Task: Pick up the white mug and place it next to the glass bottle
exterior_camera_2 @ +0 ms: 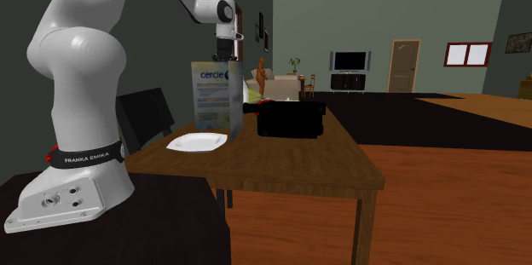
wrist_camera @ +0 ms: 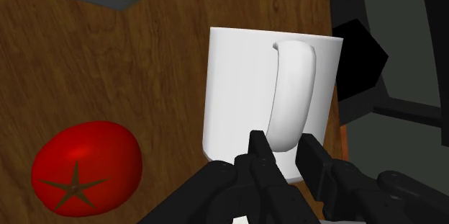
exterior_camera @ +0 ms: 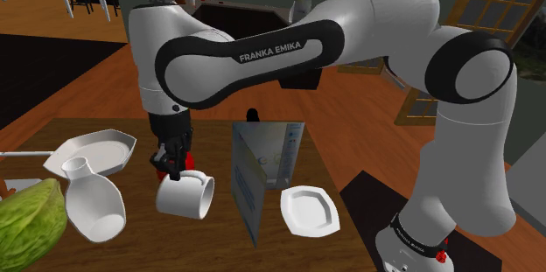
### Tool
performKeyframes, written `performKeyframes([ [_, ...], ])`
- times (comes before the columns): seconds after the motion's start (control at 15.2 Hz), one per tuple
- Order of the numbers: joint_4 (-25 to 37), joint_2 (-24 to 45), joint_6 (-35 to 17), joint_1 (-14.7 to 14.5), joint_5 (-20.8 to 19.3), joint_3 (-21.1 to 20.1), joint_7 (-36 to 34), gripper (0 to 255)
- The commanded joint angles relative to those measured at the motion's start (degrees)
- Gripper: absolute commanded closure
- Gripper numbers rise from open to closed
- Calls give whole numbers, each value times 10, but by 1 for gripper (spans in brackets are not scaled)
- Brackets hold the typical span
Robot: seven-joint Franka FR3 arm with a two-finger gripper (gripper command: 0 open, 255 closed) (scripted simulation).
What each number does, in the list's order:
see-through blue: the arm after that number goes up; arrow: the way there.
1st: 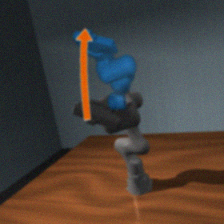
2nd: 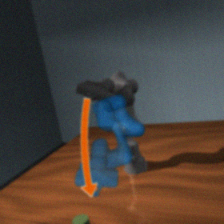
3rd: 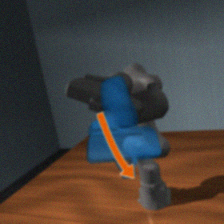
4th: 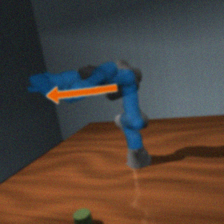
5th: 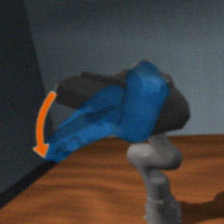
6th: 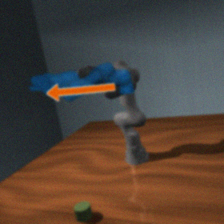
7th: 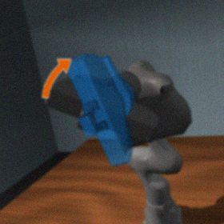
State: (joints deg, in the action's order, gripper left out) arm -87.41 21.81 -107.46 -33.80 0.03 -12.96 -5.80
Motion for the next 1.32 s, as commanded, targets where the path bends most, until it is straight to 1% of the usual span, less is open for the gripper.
performKeyframes([
  [0.0,-10,3,-14,0,-1,1,1,255],
  [0.59,-54,22,-75,0,-4,3,3,255],
  [1.25,-88,52,-139,-2,-10,6,3,255],
])
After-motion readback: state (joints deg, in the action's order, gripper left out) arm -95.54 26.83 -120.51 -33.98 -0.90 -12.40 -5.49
